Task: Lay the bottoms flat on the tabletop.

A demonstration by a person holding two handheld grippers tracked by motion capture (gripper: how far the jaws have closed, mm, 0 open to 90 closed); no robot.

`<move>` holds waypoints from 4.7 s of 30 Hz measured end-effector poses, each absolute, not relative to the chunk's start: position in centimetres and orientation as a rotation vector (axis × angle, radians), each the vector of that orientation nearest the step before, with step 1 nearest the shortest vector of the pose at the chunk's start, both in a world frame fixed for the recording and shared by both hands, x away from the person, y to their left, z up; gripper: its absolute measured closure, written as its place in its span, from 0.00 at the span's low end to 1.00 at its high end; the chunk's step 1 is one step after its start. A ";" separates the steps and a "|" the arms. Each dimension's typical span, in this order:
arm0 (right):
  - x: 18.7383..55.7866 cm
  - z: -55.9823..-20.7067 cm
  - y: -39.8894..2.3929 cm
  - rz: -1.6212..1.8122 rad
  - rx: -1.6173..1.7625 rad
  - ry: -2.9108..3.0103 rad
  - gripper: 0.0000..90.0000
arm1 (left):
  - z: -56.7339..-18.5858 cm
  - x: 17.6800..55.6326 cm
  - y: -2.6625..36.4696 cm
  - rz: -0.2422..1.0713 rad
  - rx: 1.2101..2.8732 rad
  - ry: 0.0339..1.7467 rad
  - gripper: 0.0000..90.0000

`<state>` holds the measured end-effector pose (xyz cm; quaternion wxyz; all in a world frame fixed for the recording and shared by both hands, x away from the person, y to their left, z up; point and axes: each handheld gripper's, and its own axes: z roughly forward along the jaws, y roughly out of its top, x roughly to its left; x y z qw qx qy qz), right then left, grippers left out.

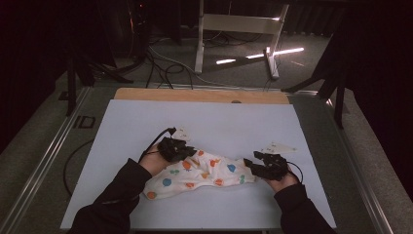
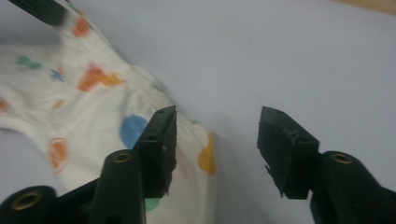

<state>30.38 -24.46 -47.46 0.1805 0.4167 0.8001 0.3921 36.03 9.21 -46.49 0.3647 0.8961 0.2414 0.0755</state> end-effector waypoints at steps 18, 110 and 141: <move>34.9 -50.5 -19.6 0.878 1.234 2.584 0.81 | -47.6 34.5 11.0 0.154 2.284 0.645 0.96; 35.9 -45.7 -18.6 1.239 0.996 2.416 0.14 | -44.9 34.7 12.8 0.170 2.138 0.754 0.01; 28.2 -47.6 -21.8 1.288 1.009 2.466 0.15 | -48.6 24.2 15.0 0.144 2.301 0.517 0.46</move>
